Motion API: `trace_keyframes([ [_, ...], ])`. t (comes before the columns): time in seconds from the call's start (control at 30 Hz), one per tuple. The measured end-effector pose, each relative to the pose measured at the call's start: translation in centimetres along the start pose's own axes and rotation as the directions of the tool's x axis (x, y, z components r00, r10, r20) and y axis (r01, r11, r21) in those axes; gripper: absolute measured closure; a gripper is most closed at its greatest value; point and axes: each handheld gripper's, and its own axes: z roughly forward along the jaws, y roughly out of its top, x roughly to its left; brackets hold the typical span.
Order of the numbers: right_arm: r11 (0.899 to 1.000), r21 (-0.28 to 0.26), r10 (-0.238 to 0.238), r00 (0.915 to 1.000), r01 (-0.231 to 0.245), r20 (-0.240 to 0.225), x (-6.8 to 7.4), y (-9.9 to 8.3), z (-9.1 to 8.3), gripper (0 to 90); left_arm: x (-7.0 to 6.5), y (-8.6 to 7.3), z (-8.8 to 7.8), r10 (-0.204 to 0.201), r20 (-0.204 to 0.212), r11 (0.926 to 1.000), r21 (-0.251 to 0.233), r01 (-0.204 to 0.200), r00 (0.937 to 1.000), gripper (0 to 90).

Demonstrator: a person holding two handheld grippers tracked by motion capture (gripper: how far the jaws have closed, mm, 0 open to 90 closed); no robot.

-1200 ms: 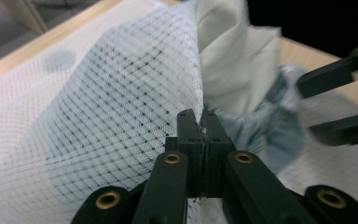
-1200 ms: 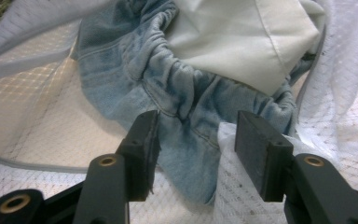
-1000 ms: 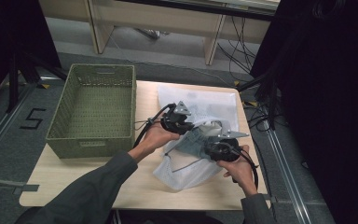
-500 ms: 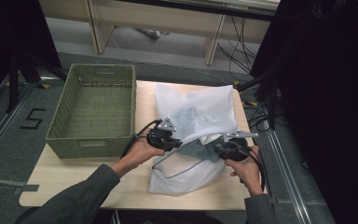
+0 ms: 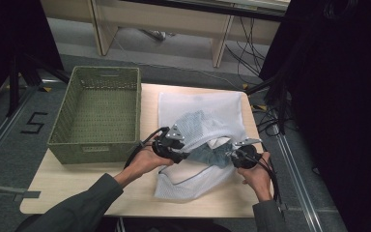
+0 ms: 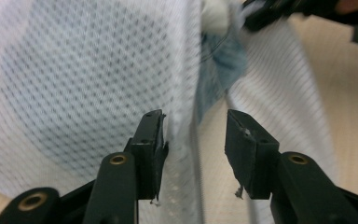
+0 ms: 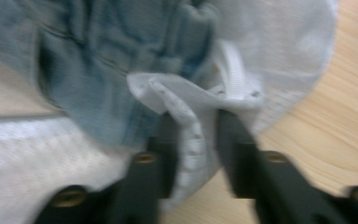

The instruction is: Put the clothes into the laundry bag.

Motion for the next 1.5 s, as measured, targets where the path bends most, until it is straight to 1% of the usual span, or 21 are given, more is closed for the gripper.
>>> trace_keyframes([
  [0.07,1.0,-0.015,-0.01,1.0,0.01,0.0,-0.5,-0.3,-1.0,85.4,0.2,-0.5,0.7,-0.02,-0.008,0.9997,0.014,0.02,0.9998,58.1],
  [0.2,0.995,-0.097,-0.002,0.9997,0.004,0.023,-1.6,-1.4,-4.2,89.7,0.5,-0.9,1.2,0.021,-0.031,0.999,0.04,-0.02,0.9993,75.6],
  [0.27,0.992,-0.112,0.057,0.9981,-0.054,0.025,-1.9,-2.5,-5.6,90.0,0.5,-1.0,1.2,0.018,-0.045,0.9995,0.028,-0.016,0.9988,81.9],
  [0.3,0.99,-0.139,0.001,0.9994,0.004,0.035,-2.7,-3.2,-5.9,90.0,0.5,-1.0,1.1,0.015,-0.052,0.9997,0.022,-0.014,0.9985,83.2],
  [0.37,0.991,-0.128,0.033,0.999,-0.029,0.031,-3.2,-4.4,-6.5,90.0,0.7,-1.0,0.9,0.005,-0.053,0.9999,0.014,-0.004,0.9986,84.3],
  [0.4,0.987,-0.111,0.117,0.9931,-0.117,-0.003,-3.1,-4.8,-6.7,88.3,0.7,-0.9,0.9,0.002,-0.046,0.9999,0.012,-0.001,0.9989,84.3],
  [0.43,0.985,-0.151,0.082,0.9966,-0.082,-0.01,-3.7,-5.2,-6.4,84.4,0.7,-0.9,0.9,-0.006,-0.044,0.9999,0.008,0.007,0.999,84.2],
  [0.47,0.978,-0.148,0.142,0.9892,-0.146,-0.037,-3.7,-5.2,-6.5,79.8,0.6,-0.9,1.0,-0.006,-0.042,0.9999,0.01,0.006,0.9991,84.4],
  [0.53,0.969,-0.167,0.177,0.9827,-0.184,-0.054,-3.6,-4.8,-6.3,70.9,0.5,-0.9,1.0,-0.001,-0.038,0.9999,0.014,0.001,0.9993,84.7],
  [0.73,0.956,-0.22,0.171,0.9792,-0.191,-0.11,-2.0,-2.9,-5.2,49.0,0.6,-0.9,1.0,-0.02,-0.019,0.9997,0.013,0.02,0.9996,86.3],
  [0.8,0.968,-0.223,0.095,0.9923,-0.111,-0.08,-1.8,-2.1,-4.1,46.4,0.6,-1.0,0.9,-0.023,-0.021,0.9997,0.01,0.023,0.9995,86.2],
  [0.83,0.979,-0.158,0.119,0.9893,-0.132,-0.084,-1.4,-1.5,-4.0,45.2,0.6,-1.0,0.9,-0.021,-0.02,0.9997,0.012,0.021,0.9996,86.2],
  [0.87,0.977,-0.163,0.124,0.9886,-0.137,-0.086,-1.0,-1.1,-3.1,45.1,0.5,-1.0,0.9,-0.025,-0.018,0.9996,0.013,0.026,0.9995,86.1],
  [0.9,0.988,-0.127,0.081,0.9942,-0.09,-0.071,-1.1,-0.8,-2.6,45.2,0.5,-1.0,1.0,-0.028,-0.017,0.9995,0.014,0.028,0.9995,86.0],
  [0.97,0.992,-0.081,0.093,0.9931,-0.099,-0.071,-0.7,-0.4,-1.4,52.3,0.6,-1.0,1.0,-0.029,-0.016,0.9995,0.015,0.029,0.9995,86.0],
  [1.1,0.996,-0.076,0.051,0.9985,-0.052,-0.022,-1.1,-0.3,-0.8,85.3,0.7,-1.0,1.1,-0.016,-0.015,0.9997,0.02,0.017,0.9998,85.9],
  [1.27,0.988,-0.154,-0.001,0.9987,0.009,0.051,-2.8,-1.5,-3.6,87.8,1.0,-1.2,0.9,-0.027,-0.027,0.9995,0.018,0.027,0.9993,86.1],
  [1.3,0.987,-0.151,0.054,0.9978,-0.048,0.038,-2.8,-2.0,-4.4,87.8,1.1,-1.2,0.8,-0.025,-0.027,0.9995,0.019,0.026,0.9993,86.1],
  [1.33,0.985,-0.169,0.036,0.9974,-0.025,0.062,-3.3,-2.7,-5.0,87.8,1.1,-1.2,0.8,-0.033,-0.032,0.9993,0.015,0.034,0.9989,86.2],
  [1.43,0.976,-0.188,0.118,0.9929,-0.112,0.019,-3.9,-4.4,-6.7,87.9,1.3,-1.3,0.8,-0.033,-0.038,0.9994,0.013,0.033,0.9988,86.2],
  [1.5,0.978,-0.175,0.114,0.9933,-0.109,0.019,-3.4,-5.4,-7.4,87.9,1.2,-1.3,0.8,-0.035,-0.042,0.9993,0.015,0.035,0.9985,86.2],
])
